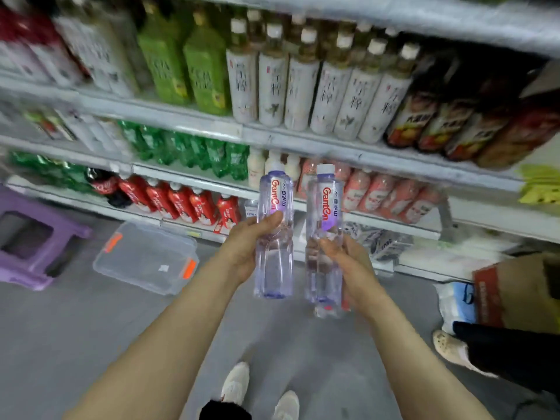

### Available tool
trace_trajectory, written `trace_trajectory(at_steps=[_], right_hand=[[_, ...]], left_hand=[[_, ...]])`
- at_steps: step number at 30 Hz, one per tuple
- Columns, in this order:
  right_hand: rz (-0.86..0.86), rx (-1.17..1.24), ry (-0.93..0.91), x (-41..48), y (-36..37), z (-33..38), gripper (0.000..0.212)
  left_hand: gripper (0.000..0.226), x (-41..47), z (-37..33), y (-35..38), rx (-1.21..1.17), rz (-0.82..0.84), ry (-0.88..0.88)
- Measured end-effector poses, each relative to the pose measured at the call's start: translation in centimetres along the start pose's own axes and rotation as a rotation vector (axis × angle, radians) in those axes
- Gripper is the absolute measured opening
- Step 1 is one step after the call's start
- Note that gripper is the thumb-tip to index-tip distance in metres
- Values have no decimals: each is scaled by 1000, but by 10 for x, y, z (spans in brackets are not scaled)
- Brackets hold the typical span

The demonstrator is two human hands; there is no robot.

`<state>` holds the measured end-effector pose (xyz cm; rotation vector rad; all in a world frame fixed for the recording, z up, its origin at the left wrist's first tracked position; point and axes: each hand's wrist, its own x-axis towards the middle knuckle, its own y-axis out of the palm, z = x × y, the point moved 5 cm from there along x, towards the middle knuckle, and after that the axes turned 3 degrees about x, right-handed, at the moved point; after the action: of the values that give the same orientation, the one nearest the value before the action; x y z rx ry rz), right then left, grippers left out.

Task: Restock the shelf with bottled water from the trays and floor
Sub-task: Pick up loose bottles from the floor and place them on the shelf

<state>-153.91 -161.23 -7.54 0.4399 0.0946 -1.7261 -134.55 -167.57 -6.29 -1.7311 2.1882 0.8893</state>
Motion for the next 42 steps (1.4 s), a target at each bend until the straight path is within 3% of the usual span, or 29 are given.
trace_trajectory(at_steps=[2,4,7,13,16,18,23,28,33,36,39,42], right_hand=[[13,5,-120,-10,6,62,91],[42,-48,-233,-25,14,122,82],[79,-102,-385,-43,25,200,63],[133,-135,-620,-62,58,332,49],[144,-125,-707,-66,76,386,53],[144,-111,-758,-65,88,419,66],[135,-46,-873,-55,123,502,46],[17,-11,-1045,-36,152,586,58],[-99,-41,-1032,3,173,641,48],[-148,-63,-1012,31,184,649,59],[-189,-92,-1028,56,188,649,55],[-233,-142,-1000,76,191,646,73]], left_hand=[[76,-25,-54,26,-13,35,105],[65,-50,-104,48,-24,62,210],[74,-85,-174,72,-18,62,365],[74,-144,-285,99,-20,117,615],[84,-159,-327,106,-12,137,679],[75,-164,-353,108,-22,154,715],[64,-159,-421,108,-56,195,805],[74,-138,-489,92,-27,242,887],[58,-118,-543,77,0,304,907],[58,-106,-566,72,39,321,912],[63,-91,-581,68,50,358,908],[63,-80,-590,66,58,409,891]])
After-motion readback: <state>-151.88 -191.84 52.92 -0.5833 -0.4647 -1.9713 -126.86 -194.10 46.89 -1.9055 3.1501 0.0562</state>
